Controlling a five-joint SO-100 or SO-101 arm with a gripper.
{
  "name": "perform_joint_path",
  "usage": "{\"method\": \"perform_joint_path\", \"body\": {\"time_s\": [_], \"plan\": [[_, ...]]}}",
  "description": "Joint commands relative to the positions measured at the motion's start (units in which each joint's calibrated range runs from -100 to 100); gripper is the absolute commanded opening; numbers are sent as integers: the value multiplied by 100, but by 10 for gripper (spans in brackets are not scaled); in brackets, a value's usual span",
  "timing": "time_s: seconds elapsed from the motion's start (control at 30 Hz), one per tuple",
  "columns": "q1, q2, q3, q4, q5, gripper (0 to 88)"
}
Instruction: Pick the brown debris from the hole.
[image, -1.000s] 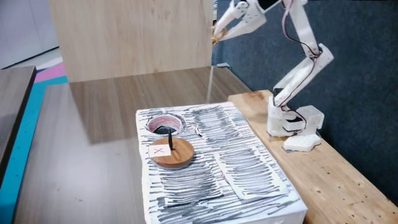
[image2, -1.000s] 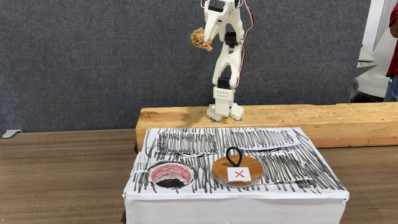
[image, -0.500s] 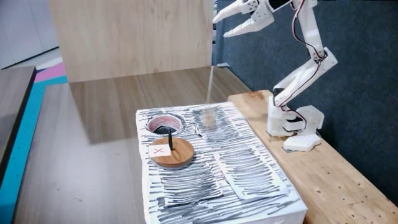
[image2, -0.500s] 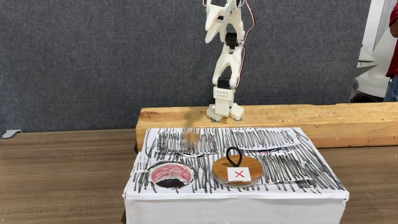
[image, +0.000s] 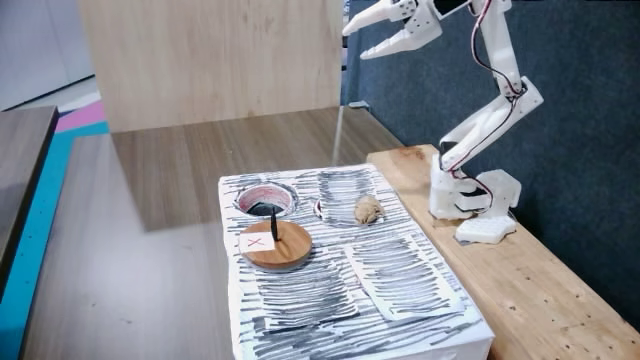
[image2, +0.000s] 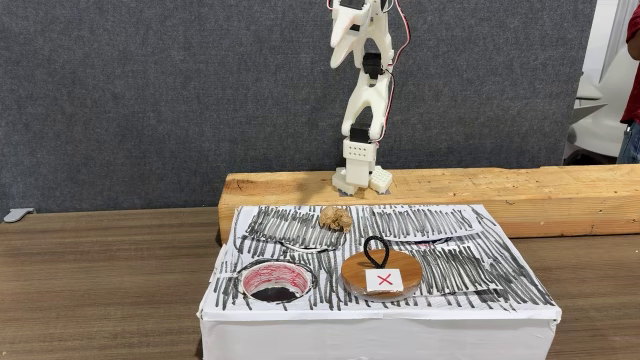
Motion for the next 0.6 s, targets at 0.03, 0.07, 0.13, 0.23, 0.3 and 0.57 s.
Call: {"method": "perform_joint_path", "body": {"time_s": [0.03,0.07,0.13,0.23,0.3,0.57], "plan": [[-7,-40,9,11,-27,192],[-7,-31,9,11,-27,192],[-7,-23,9,11,-27,192],[-7,-15,9,11,-27,190],[-7,-15,9,11,-27,190],[-7,-6,9,11,-27,189]]}}
